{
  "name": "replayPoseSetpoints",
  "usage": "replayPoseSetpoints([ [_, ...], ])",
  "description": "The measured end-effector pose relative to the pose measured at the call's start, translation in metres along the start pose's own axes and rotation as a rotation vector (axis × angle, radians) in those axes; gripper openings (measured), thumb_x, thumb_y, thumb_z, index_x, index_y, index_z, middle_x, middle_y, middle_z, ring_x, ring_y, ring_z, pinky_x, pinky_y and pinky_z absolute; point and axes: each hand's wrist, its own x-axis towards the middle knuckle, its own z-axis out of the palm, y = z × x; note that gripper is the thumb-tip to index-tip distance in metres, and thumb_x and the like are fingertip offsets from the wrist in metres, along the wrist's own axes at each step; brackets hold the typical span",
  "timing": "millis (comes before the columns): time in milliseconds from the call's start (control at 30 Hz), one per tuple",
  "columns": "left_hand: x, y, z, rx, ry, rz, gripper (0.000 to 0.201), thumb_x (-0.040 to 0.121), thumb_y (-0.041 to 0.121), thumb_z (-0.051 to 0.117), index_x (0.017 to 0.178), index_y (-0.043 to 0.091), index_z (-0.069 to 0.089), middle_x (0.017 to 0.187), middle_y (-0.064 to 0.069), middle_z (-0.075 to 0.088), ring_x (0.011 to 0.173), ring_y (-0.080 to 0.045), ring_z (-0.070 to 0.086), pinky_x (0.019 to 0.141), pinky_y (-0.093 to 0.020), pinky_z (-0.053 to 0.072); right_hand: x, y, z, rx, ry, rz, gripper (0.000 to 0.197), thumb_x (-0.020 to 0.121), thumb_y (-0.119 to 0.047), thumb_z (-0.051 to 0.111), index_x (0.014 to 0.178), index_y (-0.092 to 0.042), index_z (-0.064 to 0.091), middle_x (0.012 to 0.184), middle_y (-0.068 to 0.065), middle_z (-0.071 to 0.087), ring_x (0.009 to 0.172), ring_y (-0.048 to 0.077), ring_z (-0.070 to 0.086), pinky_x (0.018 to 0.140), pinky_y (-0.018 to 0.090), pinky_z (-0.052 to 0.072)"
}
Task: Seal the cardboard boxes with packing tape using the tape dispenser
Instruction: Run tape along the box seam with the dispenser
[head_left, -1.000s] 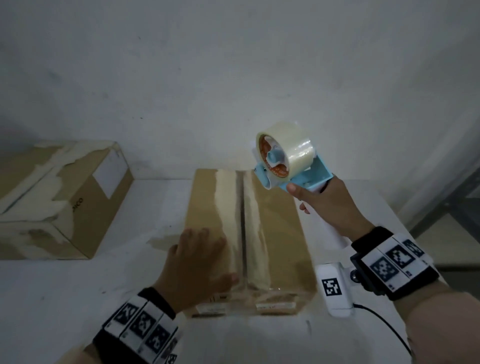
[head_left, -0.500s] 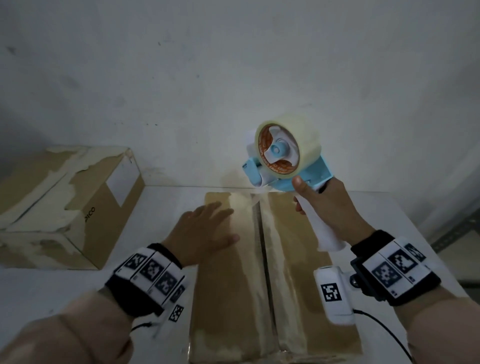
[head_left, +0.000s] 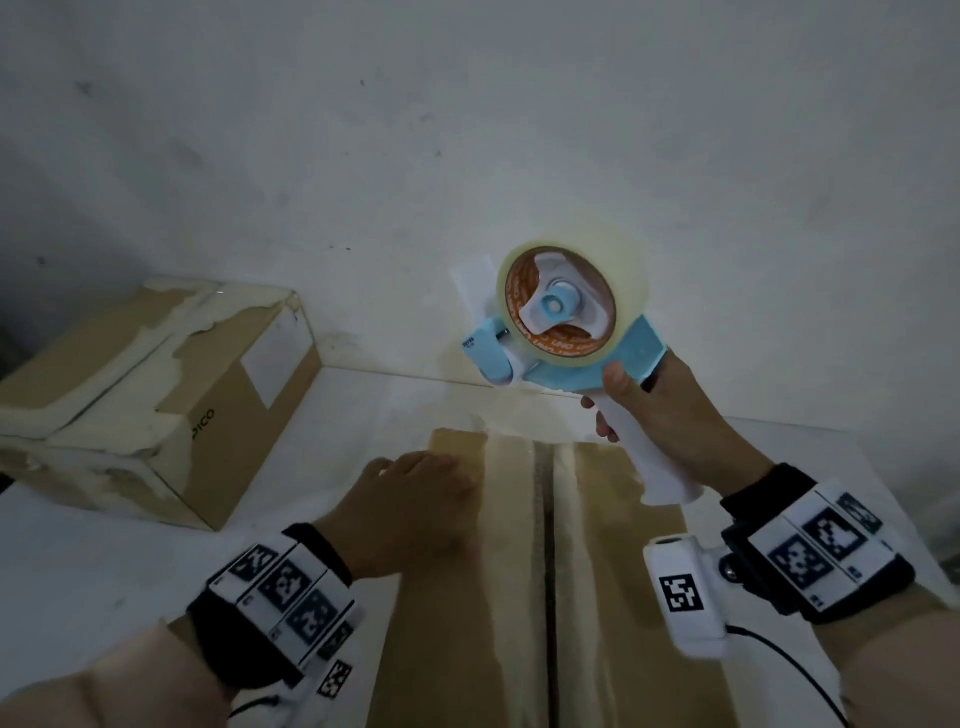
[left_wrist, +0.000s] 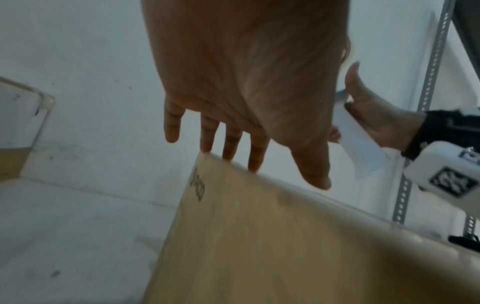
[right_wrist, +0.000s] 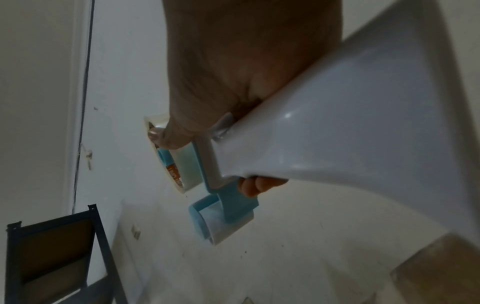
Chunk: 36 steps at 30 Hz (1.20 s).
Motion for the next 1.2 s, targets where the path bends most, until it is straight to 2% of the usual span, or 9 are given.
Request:
replayPoseSetpoints([
  [67, 0.007, -0.007, -0.010, -0.160, 0.179, 0.019, 0.036, 0.097, 0.034, 0.037, 0.133, 0.029, 0.037, 0.140, -0.003, 0.043, 0.127, -0.023, 0.043, 0.103, -0.044, 0.037, 0.007, 0.004, 0.006, 0.007, -0.027, -0.019, 0.081, 0.058, -0.076, 0.059, 0.098, -0.006, 0.056, 0.077, 0.015, 0.061, 0.054, 0.017, 0.058, 0.049, 0.025, 0.050],
  [100, 0.011, -0.010, -0.013, -0.306, 0.281, 0.005, 0.031, 0.098, 0.031, 0.036, 0.128, 0.029, 0.041, 0.132, -0.005, 0.052, 0.119, -0.024, 0.050, 0.098, -0.045, 0.041, 0.009, 0.005, 0.009, 0.018, -0.036, -0.030, 0.082, 0.059, -0.076, 0.059, 0.099, -0.004, 0.056, 0.077, 0.016, 0.061, 0.054, 0.017, 0.058, 0.048, 0.025, 0.049],
  [300, 0.045, -0.013, -0.023, -0.948, 0.490, -0.285, 0.047, 0.098, 0.041, 0.024, 0.097, 0.012, 0.061, 0.087, -0.001, 0.064, 0.084, -0.023, 0.063, 0.076, -0.034, 0.049, 0.017, 0.007, 0.017, 0.052, -0.013, -0.071, 0.073, 0.059, -0.075, 0.061, 0.092, -0.010, 0.056, 0.071, 0.006, 0.064, 0.054, 0.017, 0.058, 0.050, 0.027, 0.050],
  [400, 0.053, -0.011, -0.030, -1.208, 0.462, -0.290, 0.048, 0.097, 0.042, 0.027, 0.094, 0.010, 0.063, 0.081, 0.000, 0.064, 0.069, -0.015, 0.062, 0.059, -0.018, 0.043, 0.019, 0.009, 0.015, 0.048, 0.014, -0.080, 0.074, 0.058, -0.074, 0.063, 0.093, -0.009, 0.056, 0.071, 0.002, 0.066, 0.054, 0.017, 0.058, 0.050, 0.027, 0.051],
  [567, 0.060, -0.008, -0.034, -1.487, 0.498, -0.241, 0.028, 0.095, 0.028, 0.045, 0.076, 0.012, 0.057, 0.074, 0.001, 0.063, 0.054, 0.001, 0.062, 0.050, -0.011, 0.046, 0.018, 0.016, 0.010, 0.049, 0.036, -0.131, 0.094, 0.060, -0.072, 0.063, 0.102, 0.011, 0.049, 0.073, 0.011, 0.064, 0.054, 0.020, 0.057, 0.049, 0.026, 0.051],
  [667, 0.062, -0.015, -0.035, -1.609, 0.423, -0.257, 0.024, 0.094, 0.023, 0.049, 0.076, 0.010, 0.059, 0.072, 0.001, 0.064, 0.055, 0.002, 0.063, 0.050, -0.010, 0.048, 0.017, 0.019, 0.007, 0.035, 0.027, -0.148, 0.093, 0.063, -0.071, 0.062, 0.104, 0.011, 0.047, 0.077, 0.016, 0.061, 0.056, 0.019, 0.058, 0.050, 0.025, 0.051],
  [767, 0.061, -0.023, -0.038, -1.764, 0.297, -0.262, 0.024, 0.094, 0.017, 0.047, 0.076, 0.008, 0.060, 0.062, 0.001, 0.062, 0.052, -0.002, 0.062, 0.050, -0.013, 0.050, 0.015, 0.020, 0.004, 0.016, 0.002, -0.131, 0.079, 0.064, -0.067, 0.063, 0.103, 0.000, 0.049, 0.079, -0.003, 0.066, 0.060, 0.009, 0.060, 0.053, 0.021, 0.051],
  [867, 0.059, -0.032, -0.040, -1.716, 0.233, -0.268, 0.021, 0.093, 0.011, 0.047, 0.079, 0.006, 0.061, 0.059, -0.001, 0.057, 0.046, -0.002, 0.057, 0.048, -0.013, 0.049, 0.013, 0.021, 0.002, 0.018, -0.055, -0.113, 0.069, 0.068, -0.061, 0.064, 0.103, -0.004, 0.047, 0.082, -0.019, 0.065, 0.067, -0.002, 0.061, 0.058, 0.015, 0.049],
  [1200, 0.064, -0.037, -0.037, -1.411, 0.296, -0.278, 0.028, 0.090, -0.001, 0.050, 0.066, 0.010, 0.060, 0.062, -0.006, 0.058, 0.042, 0.002, 0.056, 0.048, -0.010, 0.049, 0.020, 0.017, -0.001, 0.005, -0.152, -0.068, 0.067, 0.062, -0.060, 0.069, 0.106, -0.015, 0.044, 0.086, -0.023, 0.066, 0.070, -0.005, 0.062, 0.060, 0.008, 0.047],
])
